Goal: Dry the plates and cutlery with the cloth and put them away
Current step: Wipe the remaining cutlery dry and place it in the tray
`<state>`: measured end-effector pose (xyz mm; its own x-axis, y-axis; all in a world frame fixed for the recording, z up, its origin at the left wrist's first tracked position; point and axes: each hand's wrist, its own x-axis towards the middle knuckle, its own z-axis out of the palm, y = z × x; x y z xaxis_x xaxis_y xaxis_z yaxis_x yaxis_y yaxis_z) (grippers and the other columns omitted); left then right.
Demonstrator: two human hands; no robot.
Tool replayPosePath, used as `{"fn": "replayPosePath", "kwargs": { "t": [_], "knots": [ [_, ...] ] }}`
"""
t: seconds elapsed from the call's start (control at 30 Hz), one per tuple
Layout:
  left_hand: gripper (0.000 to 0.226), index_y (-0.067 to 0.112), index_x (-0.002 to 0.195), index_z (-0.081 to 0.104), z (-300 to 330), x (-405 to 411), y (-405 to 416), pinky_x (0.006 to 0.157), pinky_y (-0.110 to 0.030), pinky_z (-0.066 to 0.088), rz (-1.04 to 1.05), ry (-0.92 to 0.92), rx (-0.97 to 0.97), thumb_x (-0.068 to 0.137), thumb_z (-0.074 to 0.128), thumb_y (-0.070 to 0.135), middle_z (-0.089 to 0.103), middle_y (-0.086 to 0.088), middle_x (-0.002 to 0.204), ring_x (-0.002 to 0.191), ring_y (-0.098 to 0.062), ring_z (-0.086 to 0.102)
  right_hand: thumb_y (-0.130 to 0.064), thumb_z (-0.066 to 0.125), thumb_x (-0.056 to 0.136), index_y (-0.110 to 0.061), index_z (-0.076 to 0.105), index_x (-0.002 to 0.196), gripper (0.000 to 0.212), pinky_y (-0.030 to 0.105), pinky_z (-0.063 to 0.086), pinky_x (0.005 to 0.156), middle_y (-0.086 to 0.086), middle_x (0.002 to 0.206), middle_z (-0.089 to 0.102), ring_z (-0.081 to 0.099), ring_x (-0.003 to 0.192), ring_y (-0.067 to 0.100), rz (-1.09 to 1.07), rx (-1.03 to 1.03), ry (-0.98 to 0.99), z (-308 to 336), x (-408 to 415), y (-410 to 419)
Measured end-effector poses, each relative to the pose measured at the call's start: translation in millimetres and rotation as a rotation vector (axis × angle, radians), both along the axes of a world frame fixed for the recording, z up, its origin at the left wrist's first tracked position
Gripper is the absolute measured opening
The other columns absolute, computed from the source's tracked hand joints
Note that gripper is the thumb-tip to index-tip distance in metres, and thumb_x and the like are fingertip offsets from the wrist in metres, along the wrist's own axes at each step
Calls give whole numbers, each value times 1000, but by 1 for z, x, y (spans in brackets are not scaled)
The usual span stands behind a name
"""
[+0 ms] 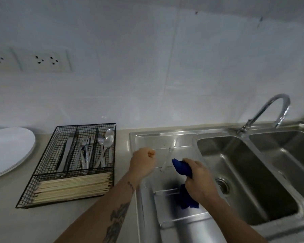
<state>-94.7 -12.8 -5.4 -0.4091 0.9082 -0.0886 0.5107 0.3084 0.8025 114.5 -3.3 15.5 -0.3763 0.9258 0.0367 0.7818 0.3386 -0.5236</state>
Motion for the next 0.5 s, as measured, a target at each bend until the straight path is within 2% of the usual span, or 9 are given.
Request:
{"fn": "replayPosePath", "kwargs": {
  "t": [0.1,0.17,0.23,0.3,0.33,0.5],
  "knots": [
    [19,26,76,59,-12,34,24,71,-31,54,-36,55,-72,86,53,11,53,6,75,71,-12,55,-5,56,76,-26,50,128,57,28,42,86,-2,115,54,52,100,17,-7,-20,-34,-8,22,16],
    [26,22,61,47,-23,49,39,58,-30,48,-33,116,-111,84,52,11,46,2,64,58,-12,45,-6,58,74,-25,49,130,60,28,42,89,0,118,54,52,102,18,5,-18,-54,-14,35,27],
    [22,17,66,53,-33,60,50,61,-29,45,-2,210,-172,87,53,17,52,-1,73,68,-16,53,-8,58,76,-26,46,132,60,27,41,90,0,122,51,49,106,18,17,-29,-81,-20,44,37],
    [15,12,87,62,-41,66,58,76,-33,51,45,301,-211,89,53,24,59,-5,96,90,-24,59,-10,57,78,-27,41,133,59,29,41,90,0,125,48,44,110,18,44,-33,-124,-26,50,46],
    [16,12,93,63,-46,69,61,80,-35,52,61,343,-222,89,54,25,58,-5,101,95,-26,59,-11,56,79,-27,39,133,60,30,41,91,1,126,46,42,112,19,57,-33,-146,-30,52,50],
    [13,11,91,65,-45,74,70,76,-34,55,143,415,-264,81,58,14,60,-5,98,90,-26,62,-16,59,75,-23,38,135,64,28,35,98,1,134,40,36,123,22,125,-32,-217,-48,56,54]
  ]
}}
